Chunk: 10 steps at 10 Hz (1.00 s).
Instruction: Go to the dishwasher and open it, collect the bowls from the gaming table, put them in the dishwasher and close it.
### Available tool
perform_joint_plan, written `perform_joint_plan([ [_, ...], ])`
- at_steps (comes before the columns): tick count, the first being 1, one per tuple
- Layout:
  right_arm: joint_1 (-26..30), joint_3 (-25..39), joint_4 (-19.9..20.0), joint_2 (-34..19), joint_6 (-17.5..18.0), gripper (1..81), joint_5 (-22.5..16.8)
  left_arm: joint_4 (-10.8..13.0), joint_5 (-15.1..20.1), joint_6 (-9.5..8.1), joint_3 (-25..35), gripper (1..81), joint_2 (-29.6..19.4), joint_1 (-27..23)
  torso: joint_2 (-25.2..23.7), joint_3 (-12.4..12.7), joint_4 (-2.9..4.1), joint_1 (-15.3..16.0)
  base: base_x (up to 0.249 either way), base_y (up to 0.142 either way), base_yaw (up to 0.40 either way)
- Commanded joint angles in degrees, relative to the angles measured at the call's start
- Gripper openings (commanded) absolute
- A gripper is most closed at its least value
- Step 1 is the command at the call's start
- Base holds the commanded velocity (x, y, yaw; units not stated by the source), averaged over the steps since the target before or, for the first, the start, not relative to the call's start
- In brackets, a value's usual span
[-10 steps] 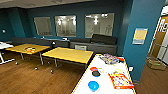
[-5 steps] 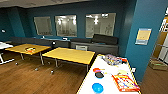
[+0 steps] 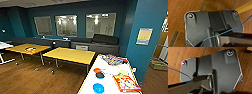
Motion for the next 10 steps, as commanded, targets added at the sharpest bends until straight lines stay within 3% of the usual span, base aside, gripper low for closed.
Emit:
perform_joint_plan([
  [1, 2.9, 0.2, -0.2, 0.4, -0.2, 81.1, -2.8, -0.3, 2.5, 0.32, 0.0, 81.1, -0.3, -2.7, 0.0, 0.0, 0.00, 0.0, 0.000, 0.000, 0.000],
  [6, 3.0, 0.2, -0.2, 0.4, -0.2, 81.1, -2.8, 0.2, 2.6, 0.41, -0.1, 81.1, -0.2, -2.7, 0.0, 0.0, 0.00, 0.0, 0.000, 0.000, 0.000],
  [10, 2.9, 0.1, -0.2, 0.4, -0.2, 81.1, -2.8, 0.2, 2.8, 0.41, -0.2, 81.1, -0.4, -2.7, 0.0, 0.0, 0.00, 0.0, 0.000, 0.000, -0.252],
])
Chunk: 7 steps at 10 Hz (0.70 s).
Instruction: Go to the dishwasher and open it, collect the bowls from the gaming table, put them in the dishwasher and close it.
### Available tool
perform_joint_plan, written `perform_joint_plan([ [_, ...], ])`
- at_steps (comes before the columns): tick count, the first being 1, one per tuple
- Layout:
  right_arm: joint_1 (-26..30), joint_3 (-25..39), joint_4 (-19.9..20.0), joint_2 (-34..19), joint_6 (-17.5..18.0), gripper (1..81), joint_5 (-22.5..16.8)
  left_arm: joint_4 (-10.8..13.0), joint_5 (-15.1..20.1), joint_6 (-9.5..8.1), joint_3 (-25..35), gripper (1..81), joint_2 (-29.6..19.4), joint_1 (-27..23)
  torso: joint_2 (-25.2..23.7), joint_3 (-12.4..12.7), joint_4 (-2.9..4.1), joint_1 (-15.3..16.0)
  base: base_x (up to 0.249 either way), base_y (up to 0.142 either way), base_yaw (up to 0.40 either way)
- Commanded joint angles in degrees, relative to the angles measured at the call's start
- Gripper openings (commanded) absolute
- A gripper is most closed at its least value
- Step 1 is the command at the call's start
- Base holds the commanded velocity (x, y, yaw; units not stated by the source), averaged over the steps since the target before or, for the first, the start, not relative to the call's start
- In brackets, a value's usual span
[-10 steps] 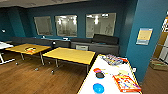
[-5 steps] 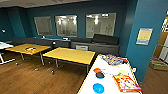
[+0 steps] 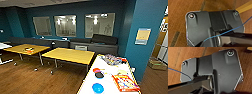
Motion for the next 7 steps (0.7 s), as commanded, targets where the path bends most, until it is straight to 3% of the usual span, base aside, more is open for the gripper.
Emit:
perform_joint_plan([
  [1, 2.9, 0.1, -0.2, 0.2, -0.2, 81.1, -2.8, 0.0, 2.6, 0.38, 0.0, 81.1, -0.2, -2.7, 0.0, 0.0, 0.00, 0.0, 0.000, 0.000, -0.341],
  [7, 2.8, 0.2, -0.2, 0.2, -0.2, 81.1, -2.8, -0.2, 2.6, 0.38, -0.1, 81.1, -0.1, -2.7, 0.0, 0.0, 0.00, 0.0, 0.000, 0.000, -0.326],
])
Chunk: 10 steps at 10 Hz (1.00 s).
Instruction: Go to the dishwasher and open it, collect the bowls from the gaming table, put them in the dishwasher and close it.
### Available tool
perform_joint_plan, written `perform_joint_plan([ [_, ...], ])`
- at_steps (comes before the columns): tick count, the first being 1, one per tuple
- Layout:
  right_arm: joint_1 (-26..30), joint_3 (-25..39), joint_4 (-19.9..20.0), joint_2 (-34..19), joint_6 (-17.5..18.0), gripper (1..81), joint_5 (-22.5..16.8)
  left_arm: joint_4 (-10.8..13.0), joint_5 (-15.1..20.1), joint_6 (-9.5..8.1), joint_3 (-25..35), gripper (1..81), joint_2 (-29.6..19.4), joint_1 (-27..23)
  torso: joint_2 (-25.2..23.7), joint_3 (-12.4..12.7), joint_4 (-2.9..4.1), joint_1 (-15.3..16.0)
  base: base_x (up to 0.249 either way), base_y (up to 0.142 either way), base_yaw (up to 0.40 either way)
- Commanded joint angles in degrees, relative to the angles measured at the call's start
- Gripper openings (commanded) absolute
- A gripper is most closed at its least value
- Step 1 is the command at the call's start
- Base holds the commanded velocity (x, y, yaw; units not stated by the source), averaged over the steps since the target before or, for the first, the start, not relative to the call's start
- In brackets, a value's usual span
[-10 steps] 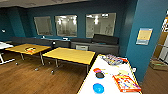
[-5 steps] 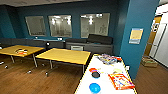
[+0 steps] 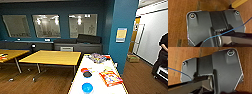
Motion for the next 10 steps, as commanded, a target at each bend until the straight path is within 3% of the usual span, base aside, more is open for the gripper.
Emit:
perform_joint_plan([
  [1, 2.9, 0.1, -0.2, 0.2, -0.2, 81.1, -2.9, -0.3, 2.5, 0.38, 0.1, 81.1, 0.0, -2.6, 0.0, 0.0, 0.00, 0.0, 0.000, 0.000, -0.285],
  [10, 2.1, 1.5, 0.5, -1.2, -0.1, 81.1, -1.3, -0.3, 2.3, 0.21, 0.4, 81.1, -0.4, -2.6, 0.0, 0.0, 0.00, 0.0, 0.000, 0.000, -0.026],
])
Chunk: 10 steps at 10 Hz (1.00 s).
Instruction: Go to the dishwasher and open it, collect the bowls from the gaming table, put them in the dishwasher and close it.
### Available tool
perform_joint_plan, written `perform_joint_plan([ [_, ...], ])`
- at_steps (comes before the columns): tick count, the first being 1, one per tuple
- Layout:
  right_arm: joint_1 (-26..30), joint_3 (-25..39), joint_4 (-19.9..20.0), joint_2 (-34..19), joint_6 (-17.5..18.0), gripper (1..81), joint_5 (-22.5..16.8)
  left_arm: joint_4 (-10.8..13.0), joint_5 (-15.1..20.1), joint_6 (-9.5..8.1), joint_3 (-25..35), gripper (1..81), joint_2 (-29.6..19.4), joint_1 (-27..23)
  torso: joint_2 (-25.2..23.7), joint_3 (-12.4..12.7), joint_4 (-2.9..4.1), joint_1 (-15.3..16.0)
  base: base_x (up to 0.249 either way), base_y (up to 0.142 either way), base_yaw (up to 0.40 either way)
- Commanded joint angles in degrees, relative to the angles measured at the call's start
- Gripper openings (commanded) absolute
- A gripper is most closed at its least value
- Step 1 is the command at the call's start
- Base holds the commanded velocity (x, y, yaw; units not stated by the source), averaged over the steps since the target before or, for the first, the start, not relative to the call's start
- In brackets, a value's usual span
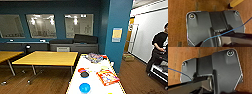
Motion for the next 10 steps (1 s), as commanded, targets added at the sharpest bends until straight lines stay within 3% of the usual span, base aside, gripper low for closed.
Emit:
perform_joint_plan([
  [1, 2.1, 3.4, 0.6, -2.5, 0.2, 81.1, 0.0, -0.3, 2.4, 0.14, 0.4, 81.1, -0.8, -2.6, 0.0, 0.0, 0.00, 0.0, 0.000, 0.000, 0.000],
  [2, 2.2, 6.1, 0.7, -4.6, 0.5, 81.1, 1.0, -0.3, 2.4, 0.14, 0.5, 81.1, -0.8, -2.6, 0.0, 0.0, 0.00, 0.0, 0.000, 0.000, 0.000],
  [5, 2.4, 31.8, 0.7, -22.1, 2.0, 81.1, 2.4, -0.3, 2.4, 0.14, 0.5, 81.1, -0.6, -2.6, 0.0, 0.0, 0.00, 0.0, 0.000, 0.000, 0.000],
  [7, 3.1, 43.9, 1.3, -31.8, 2.2, 81.1, 5.3, -0.2, 2.4, 0.14, 0.5, 81.1, -0.2, -2.6, 0.0, 0.0, 0.00, 0.0, 0.000, 0.000, 0.000],
  [10, 6.7, 62.4, 3.7, -47.1, 2.4, 81.1, 6.3, -0.3, 2.4, 0.23, 0.5, 81.1, -0.1, -2.6, 0.0, 0.0, 0.00, 0.0, 0.000, 0.000, 0.000],
])
